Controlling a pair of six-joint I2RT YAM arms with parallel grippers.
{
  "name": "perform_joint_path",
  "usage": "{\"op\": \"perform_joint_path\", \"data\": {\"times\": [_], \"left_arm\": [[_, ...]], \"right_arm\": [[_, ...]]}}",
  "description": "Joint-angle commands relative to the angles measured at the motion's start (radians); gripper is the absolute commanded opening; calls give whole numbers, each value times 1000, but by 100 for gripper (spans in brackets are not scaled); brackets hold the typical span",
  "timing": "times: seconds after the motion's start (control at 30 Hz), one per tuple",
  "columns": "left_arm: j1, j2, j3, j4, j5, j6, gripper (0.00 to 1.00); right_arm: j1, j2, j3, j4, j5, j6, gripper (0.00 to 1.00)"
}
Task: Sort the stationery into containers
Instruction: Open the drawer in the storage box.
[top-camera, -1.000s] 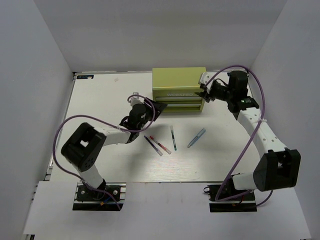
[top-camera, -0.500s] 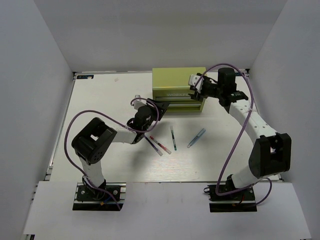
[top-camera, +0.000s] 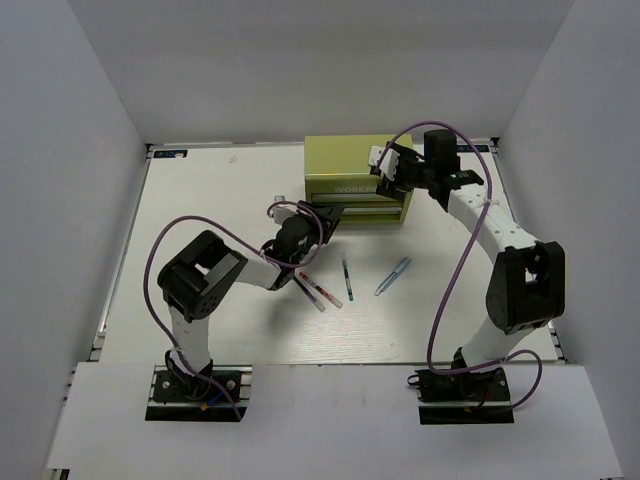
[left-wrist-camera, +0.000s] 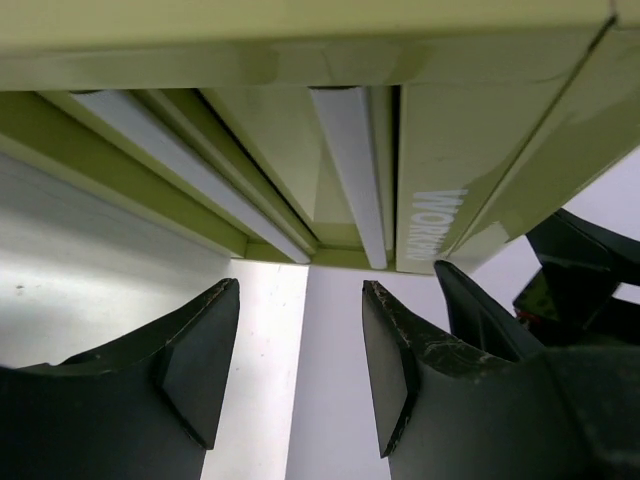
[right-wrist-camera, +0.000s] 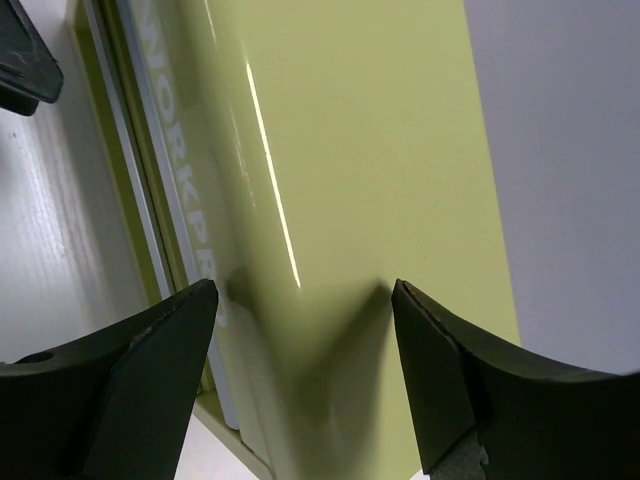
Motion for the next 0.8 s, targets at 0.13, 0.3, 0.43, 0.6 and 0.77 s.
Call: {"op": "perform_joint_path", "data": {"times": [0.13, 0.3, 0.43, 0.6, 0.77], "left_arm": [[-20, 23, 58, 104, -51, -23, 63], [-20, 75, 69, 162, -51, -23, 63], [-30, 95, 87, 173, -60, -23, 63], [-39, 125, 87, 263, -103, -5, 63], [-39, 145, 105, 274, -112, 5, 63]], "right_arm": [[1, 35, 71, -85, 46, -19, 74], [1, 38, 80, -119, 44, -31, 73], [-1, 48, 96, -160, 35, -34, 70], [2, 39, 86, -177, 33, -43, 70], [-1, 33, 82, -177, 32, -43, 70]]}}
